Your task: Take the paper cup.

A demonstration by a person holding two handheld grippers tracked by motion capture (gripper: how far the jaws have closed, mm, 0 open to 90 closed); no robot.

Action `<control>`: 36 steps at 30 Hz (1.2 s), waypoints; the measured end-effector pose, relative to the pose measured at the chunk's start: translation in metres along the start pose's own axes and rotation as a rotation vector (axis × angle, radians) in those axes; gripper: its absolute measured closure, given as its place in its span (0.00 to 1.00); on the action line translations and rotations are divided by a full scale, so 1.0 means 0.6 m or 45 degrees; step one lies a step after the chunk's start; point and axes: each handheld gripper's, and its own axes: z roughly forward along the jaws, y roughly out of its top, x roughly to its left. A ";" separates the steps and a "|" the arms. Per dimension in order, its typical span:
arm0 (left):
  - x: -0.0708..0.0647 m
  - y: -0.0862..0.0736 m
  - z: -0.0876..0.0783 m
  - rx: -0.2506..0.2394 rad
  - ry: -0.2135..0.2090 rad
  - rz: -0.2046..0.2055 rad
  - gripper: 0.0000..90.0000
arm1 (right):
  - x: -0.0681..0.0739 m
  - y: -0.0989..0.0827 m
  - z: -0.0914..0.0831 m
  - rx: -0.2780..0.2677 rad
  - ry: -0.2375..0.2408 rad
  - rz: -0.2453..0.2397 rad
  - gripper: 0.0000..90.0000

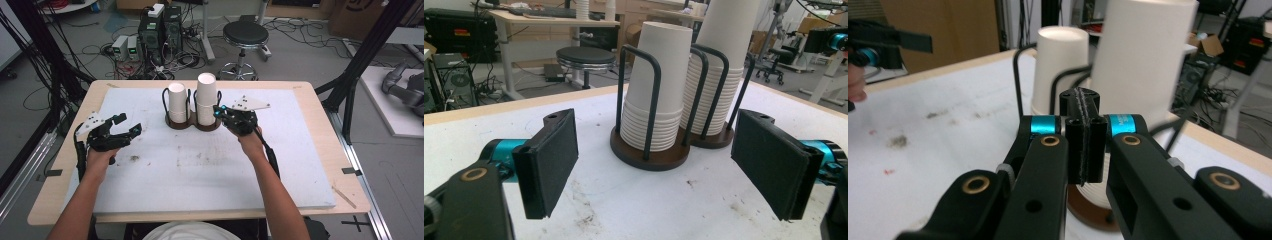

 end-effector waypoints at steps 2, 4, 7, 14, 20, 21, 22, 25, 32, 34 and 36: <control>0.000 0.000 0.001 0.001 -0.001 -0.001 0.21 | 0.006 0.004 0.013 0.005 0.018 0.004 1.00; 0.001 -0.001 0.001 0.001 0.000 -0.002 0.21 | 0.011 0.006 0.026 0.003 0.033 0.003 1.00; 0.001 -0.001 0.001 0.000 0.004 -0.002 0.21 | 0.019 0.010 0.044 0.003 0.055 0.007 1.00; 0.001 0.000 0.000 0.000 0.005 -0.002 0.21 | 0.039 0.015 0.085 0.004 0.090 0.027 1.00; 0.003 -0.001 0.000 -0.001 0.011 -0.007 0.21 | 0.050 0.007 0.118 0.027 0.095 0.058 1.00; 0.003 -0.001 0.000 -0.001 0.011 -0.007 0.21 | 0.053 0.004 0.124 0.033 0.091 0.063 1.00; 0.004 -0.001 -0.001 -0.003 0.014 -0.007 0.21 | 0.054 0.003 0.128 0.039 0.087 0.071 1.00; 0.005 0.000 -0.002 -0.007 0.020 -0.010 0.21 | 0.060 -0.004 0.143 0.046 0.071 0.094 1.00; 0.005 0.000 -0.002 -0.010 0.022 -0.012 0.21 | 0.077 -0.022 0.179 0.101 0.016 0.112 1.00; 0.006 0.000 -0.002 -0.009 0.024 -0.017 0.21 | 0.086 -0.032 0.194 0.125 -0.006 0.120 1.00; 0.008 0.000 -0.003 -0.010 0.027 -0.018 0.21 | 0.090 -0.037 0.202 0.135 -0.013 0.127 1.00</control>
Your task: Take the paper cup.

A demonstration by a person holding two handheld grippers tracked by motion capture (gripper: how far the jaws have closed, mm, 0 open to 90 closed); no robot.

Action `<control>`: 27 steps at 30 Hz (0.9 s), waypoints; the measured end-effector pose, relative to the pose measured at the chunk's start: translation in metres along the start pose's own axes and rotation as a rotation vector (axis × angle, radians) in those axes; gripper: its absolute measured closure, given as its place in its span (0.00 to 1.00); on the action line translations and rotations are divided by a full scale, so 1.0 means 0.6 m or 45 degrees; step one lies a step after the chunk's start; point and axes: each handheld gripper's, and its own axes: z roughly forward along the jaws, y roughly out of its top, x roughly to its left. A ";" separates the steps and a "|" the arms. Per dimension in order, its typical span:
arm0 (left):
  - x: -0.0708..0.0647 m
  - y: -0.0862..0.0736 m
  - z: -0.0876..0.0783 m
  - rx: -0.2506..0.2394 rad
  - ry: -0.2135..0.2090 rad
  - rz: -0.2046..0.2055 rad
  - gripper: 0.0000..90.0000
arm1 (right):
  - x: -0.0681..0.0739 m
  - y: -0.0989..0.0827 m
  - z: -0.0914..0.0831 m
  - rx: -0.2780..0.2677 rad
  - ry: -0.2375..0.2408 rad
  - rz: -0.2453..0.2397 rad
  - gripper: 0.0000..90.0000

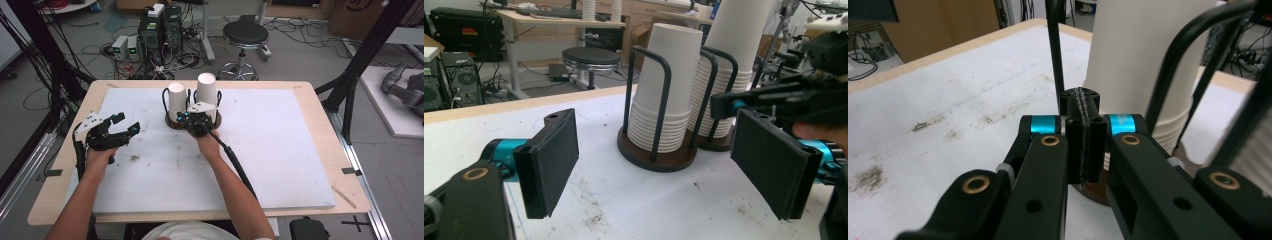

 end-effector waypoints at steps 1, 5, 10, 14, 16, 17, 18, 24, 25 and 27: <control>0.000 0.000 0.000 0.000 0.000 0.000 0.21 | 0.001 -0.002 0.004 0.003 -0.004 0.009 1.00; 0.002 0.000 -0.001 0.001 0.006 -0.001 0.21 | 0.004 -0.008 0.014 0.009 -0.009 0.038 1.00; 0.004 0.003 0.001 -0.006 0.017 -0.004 0.22 | 0.006 -0.015 0.028 0.008 -0.034 0.095 1.00; 0.004 0.003 0.001 -0.009 0.021 -0.008 0.22 | 0.008 -0.017 0.032 0.018 -0.072 0.124 1.00; 0.004 0.003 0.001 -0.008 0.022 -0.007 0.22 | 0.009 -0.020 0.038 0.035 -0.102 0.118 1.00; 0.004 0.003 0.001 -0.008 0.021 -0.007 0.22 | 0.009 -0.023 0.043 0.052 -0.125 0.112 1.00; 0.004 0.003 0.001 -0.009 0.020 -0.006 0.22 | 0.009 -0.024 0.044 0.052 -0.130 0.124 1.00; 0.004 0.002 0.003 -0.006 0.019 -0.002 0.22 | 0.008 -0.026 0.053 0.061 -0.152 0.166 1.00; 0.004 0.003 0.003 -0.005 0.019 0.000 0.22 | 0.009 -0.026 0.055 0.065 -0.161 0.168 1.00; 0.005 0.002 0.002 -0.006 0.021 -0.001 0.22 | 0.011 -0.025 0.058 0.063 -0.161 0.174 1.00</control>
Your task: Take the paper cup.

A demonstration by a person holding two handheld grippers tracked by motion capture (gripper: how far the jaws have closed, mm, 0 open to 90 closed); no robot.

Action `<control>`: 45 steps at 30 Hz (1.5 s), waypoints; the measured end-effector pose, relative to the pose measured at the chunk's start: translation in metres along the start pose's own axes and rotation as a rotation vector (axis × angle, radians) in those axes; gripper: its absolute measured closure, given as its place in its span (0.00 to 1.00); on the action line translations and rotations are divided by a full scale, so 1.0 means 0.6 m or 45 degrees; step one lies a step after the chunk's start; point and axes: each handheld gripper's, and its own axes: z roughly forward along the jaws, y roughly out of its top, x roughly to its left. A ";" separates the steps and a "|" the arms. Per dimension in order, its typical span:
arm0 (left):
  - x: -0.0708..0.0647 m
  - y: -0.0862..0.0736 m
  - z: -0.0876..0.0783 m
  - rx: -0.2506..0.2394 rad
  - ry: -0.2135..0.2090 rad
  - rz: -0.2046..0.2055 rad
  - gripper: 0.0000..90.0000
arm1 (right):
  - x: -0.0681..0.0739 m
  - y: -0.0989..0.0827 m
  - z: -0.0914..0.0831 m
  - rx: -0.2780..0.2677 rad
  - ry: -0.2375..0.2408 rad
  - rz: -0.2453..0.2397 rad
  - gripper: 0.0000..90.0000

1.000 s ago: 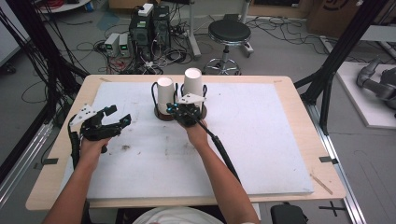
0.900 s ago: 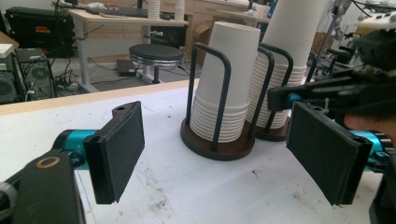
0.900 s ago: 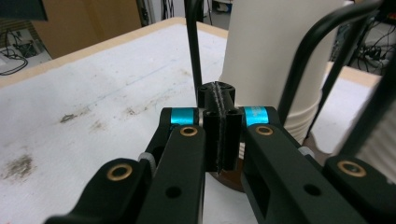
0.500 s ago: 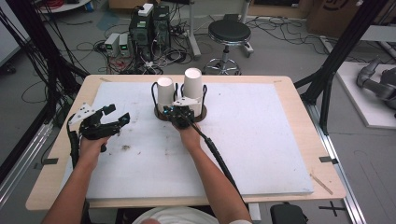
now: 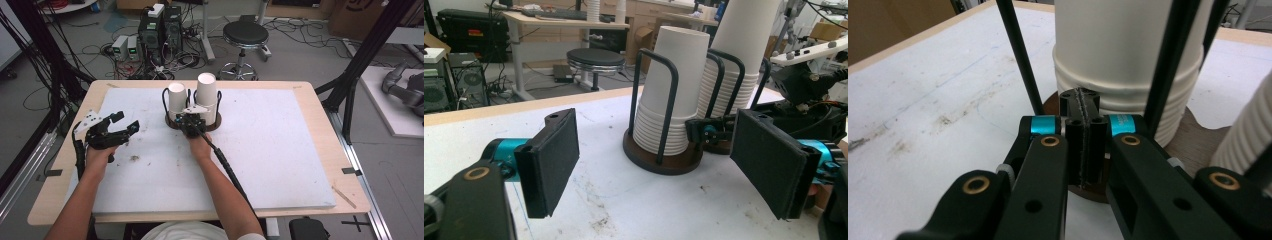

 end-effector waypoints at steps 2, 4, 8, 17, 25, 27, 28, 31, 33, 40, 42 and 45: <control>0.001 0.000 0.000 -0.002 0.005 -0.003 0.22 | 0.005 0.002 0.002 0.000 -0.014 0.003 1.00; 0.001 0.000 0.000 -0.006 0.005 -0.006 0.22 | 0.007 0.003 0.003 0.002 -0.025 0.003 1.00; 0.001 0.000 0.000 0.000 0.006 0.002 0.22 | 0.014 0.008 0.004 -0.001 -0.057 0.027 1.00; 0.005 0.007 0.005 -0.006 0.012 0.001 0.22 | 0.018 0.007 0.007 0.010 -0.079 0.044 1.00; 0.016 0.041 0.021 -0.023 -0.026 -0.010 0.22 | 0.018 0.006 0.009 0.003 -0.074 0.052 1.00; 0.019 0.050 0.030 -0.027 -0.060 -0.034 0.22 | 0.018 0.006 0.009 0.002 -0.074 0.049 1.00; 0.021 0.054 0.036 -0.018 -0.077 -0.037 0.22 | 0.018 0.006 0.009 0.001 -0.073 0.044 1.00; 0.025 0.067 0.054 -0.011 -0.124 -0.044 0.22 | 0.019 0.006 0.010 0.001 -0.072 0.050 1.00; 0.027 0.076 0.067 0.009 -0.137 -0.035 0.22 | 0.019 0.005 0.011 0.003 -0.066 0.054 1.00; 0.026 0.110 0.120 0.059 -0.199 0.017 0.21 | 0.019 0.004 0.011 0.002 -0.066 0.051 1.00; 0.023 0.118 0.136 0.063 -0.210 0.023 0.21 | 0.019 0.003 0.012 0.002 -0.065 0.051 1.00; 0.016 0.125 0.159 0.074 -0.234 0.047 0.21 | 0.019 0.004 0.012 0.002 -0.065 0.053 1.00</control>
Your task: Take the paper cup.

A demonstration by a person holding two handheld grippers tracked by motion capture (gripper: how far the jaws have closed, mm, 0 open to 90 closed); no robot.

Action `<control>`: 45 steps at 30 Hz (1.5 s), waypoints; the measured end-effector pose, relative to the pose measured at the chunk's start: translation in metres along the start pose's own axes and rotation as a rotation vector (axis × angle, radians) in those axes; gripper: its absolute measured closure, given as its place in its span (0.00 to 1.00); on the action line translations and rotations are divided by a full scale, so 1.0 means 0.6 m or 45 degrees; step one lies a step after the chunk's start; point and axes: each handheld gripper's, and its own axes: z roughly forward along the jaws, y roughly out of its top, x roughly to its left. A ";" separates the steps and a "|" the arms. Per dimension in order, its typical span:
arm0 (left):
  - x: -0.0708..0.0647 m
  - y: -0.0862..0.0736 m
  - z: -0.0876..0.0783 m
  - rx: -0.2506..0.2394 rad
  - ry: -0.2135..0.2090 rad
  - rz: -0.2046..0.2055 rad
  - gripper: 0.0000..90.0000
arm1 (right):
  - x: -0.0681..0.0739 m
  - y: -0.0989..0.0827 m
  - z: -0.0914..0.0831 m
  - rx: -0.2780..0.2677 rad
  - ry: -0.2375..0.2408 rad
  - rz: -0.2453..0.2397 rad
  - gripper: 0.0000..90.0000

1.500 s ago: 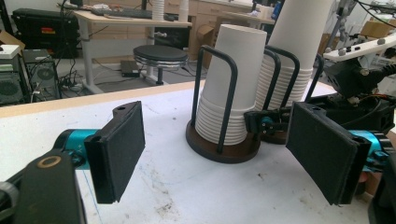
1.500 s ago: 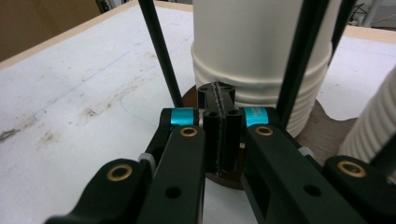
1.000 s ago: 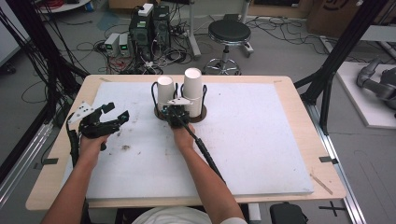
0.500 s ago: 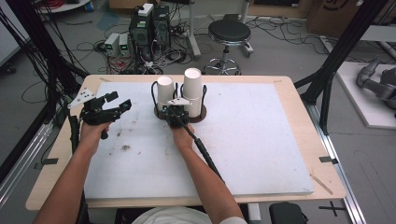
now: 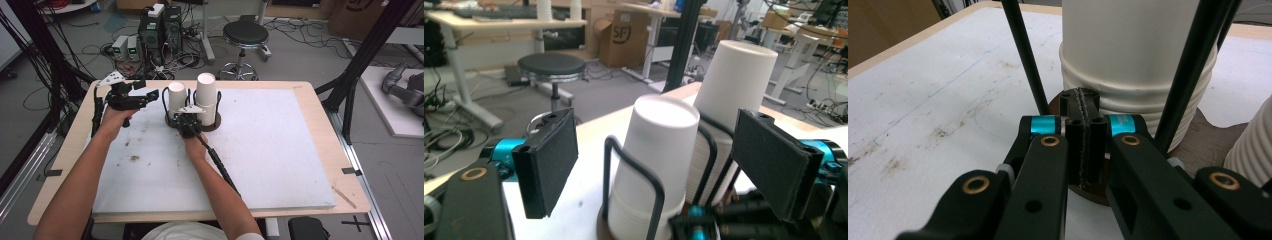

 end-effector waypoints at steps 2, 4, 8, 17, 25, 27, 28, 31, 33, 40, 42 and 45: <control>-0.001 0.003 0.015 0.032 -0.015 -0.004 0.21 | 0.000 0.000 0.000 0.000 0.001 0.002 1.00; -0.004 0.007 0.033 0.050 -0.032 0.000 0.21 | 0.000 0.000 0.000 0.001 0.003 0.007 1.00; -0.013 0.016 0.063 0.080 -0.062 0.013 0.21 | -0.001 0.000 0.000 0.007 0.005 0.001 1.00; -0.024 0.012 0.114 0.180 -0.073 0.027 0.21 | -0.005 0.000 0.000 0.003 0.019 -0.001 1.00; -0.023 0.005 0.136 0.250 -0.026 0.057 0.25 | -0.006 0.000 0.000 0.002 0.021 0.007 1.00; -0.023 0.004 0.136 0.267 -0.005 0.069 0.30 | -0.005 0.000 0.000 0.004 0.023 0.007 1.00; -0.022 0.005 0.135 0.268 0.007 0.074 0.34 | -0.006 0.000 0.000 0.006 0.025 0.008 1.00; -0.021 0.006 0.133 0.267 0.006 0.076 0.37 | -0.006 0.000 0.001 0.004 0.027 0.012 1.00; -0.023 0.008 0.132 0.272 0.011 0.090 0.38 | -0.006 0.000 0.001 0.004 0.029 0.010 1.00; -0.023 0.013 0.127 0.272 0.011 0.094 0.39 | -0.006 0.000 0.001 0.004 0.031 0.006 1.00; -0.025 0.019 0.122 0.240 0.007 0.093 0.39 | -0.006 0.000 0.001 0.003 0.030 0.005 1.00; -0.027 0.030 0.114 0.196 0.002 0.088 0.39 | -0.006 0.000 0.001 0.002 0.028 0.005 1.00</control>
